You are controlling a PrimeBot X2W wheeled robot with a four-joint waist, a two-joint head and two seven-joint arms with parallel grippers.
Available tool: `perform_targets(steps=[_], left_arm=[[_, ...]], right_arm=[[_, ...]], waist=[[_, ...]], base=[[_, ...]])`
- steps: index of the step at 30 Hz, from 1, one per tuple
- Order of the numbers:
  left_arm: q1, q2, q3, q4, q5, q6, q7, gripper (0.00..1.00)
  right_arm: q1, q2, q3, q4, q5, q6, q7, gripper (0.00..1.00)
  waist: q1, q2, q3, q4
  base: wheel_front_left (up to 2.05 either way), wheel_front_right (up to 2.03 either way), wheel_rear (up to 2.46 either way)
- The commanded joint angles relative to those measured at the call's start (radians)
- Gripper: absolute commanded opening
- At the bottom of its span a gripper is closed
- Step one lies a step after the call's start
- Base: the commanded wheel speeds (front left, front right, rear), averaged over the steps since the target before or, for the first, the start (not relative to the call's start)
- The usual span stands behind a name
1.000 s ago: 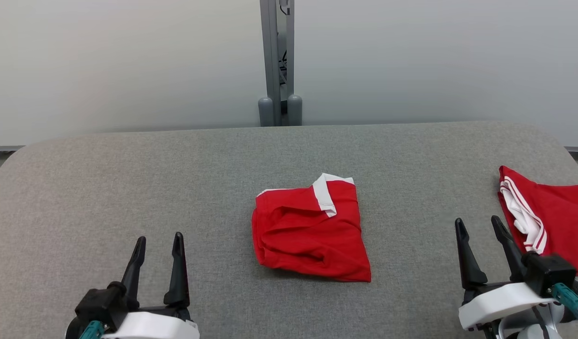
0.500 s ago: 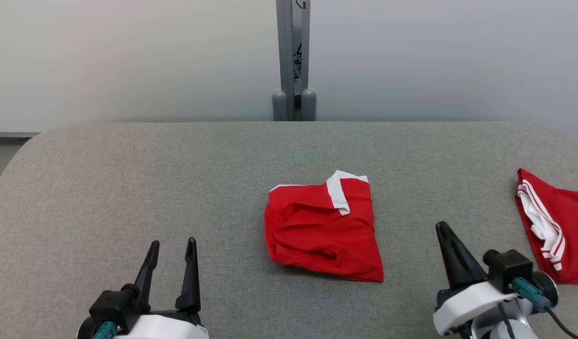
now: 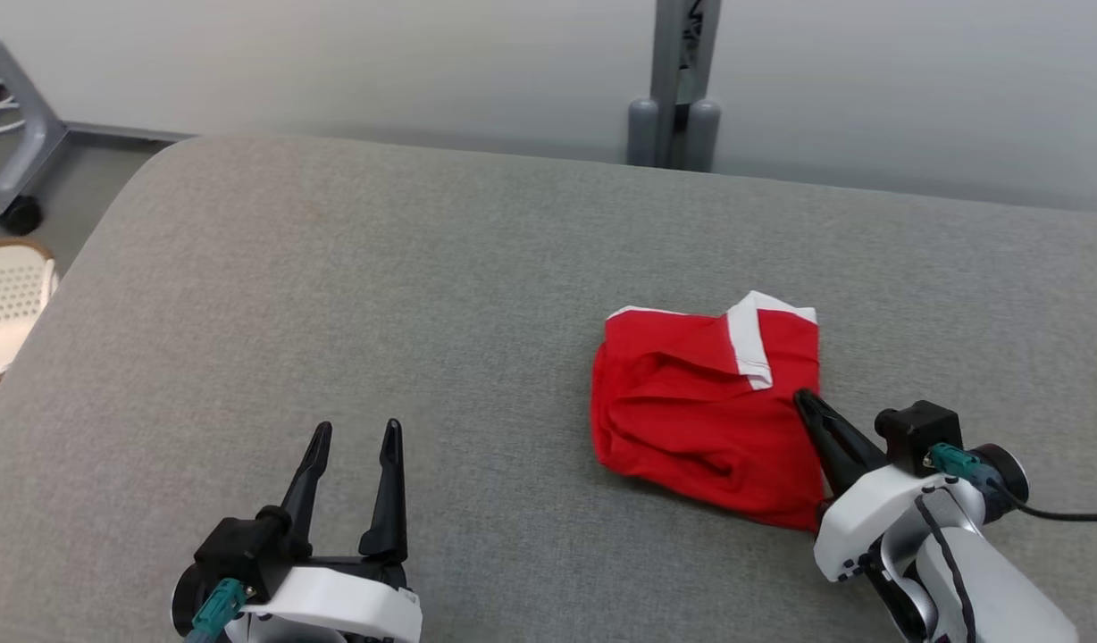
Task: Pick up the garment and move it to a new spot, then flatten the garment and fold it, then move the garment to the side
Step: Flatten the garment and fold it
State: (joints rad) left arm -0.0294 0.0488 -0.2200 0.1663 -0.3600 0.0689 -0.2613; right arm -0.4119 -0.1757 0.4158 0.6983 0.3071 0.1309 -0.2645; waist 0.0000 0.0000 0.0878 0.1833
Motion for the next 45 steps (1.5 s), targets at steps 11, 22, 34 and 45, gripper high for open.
perform_targets(steps=[11, 22, 34, 45], left_arm=[[-0.038, 0.004, -0.036, 0.0, -0.02, 0.014, -0.003, 1.0], [-0.04, 0.004, -0.072, -0.005, -0.045, 0.023, -0.003, 1.0], [-0.034, 0.004, -0.091, -0.004, -0.051, 0.031, -0.003, 1.0], [-0.027, 0.004, -0.04, 0.0, -0.02, 0.018, -0.003, 1.0]], right_arm=[[-0.121, -0.047, 0.132, 0.166, 0.104, 0.0, -0.001, 0.0], [-0.235, -0.1, 0.198, 0.156, 0.152, 0.0, -0.001, 0.0], [-0.296, -0.082, 0.323, 0.257, 0.207, 0.0, 0.008, 0.0], [-0.279, -0.065, 0.281, 0.186, 0.275, 0.0, -0.001, 0.0]], waist=[[0.0, 0.0, 0.058, 0.119], [0.0, 0.0, 0.08, 0.189], [0.0, 0.0, 0.081, 0.256], [0.0, 0.0, 0.017, 0.153]], base=[[0.0, 0.0, 0.0], [0.0, 0.0, 0.0], [0.0, 0.0, 0.0], [0.0, 0.0, 0.0]])
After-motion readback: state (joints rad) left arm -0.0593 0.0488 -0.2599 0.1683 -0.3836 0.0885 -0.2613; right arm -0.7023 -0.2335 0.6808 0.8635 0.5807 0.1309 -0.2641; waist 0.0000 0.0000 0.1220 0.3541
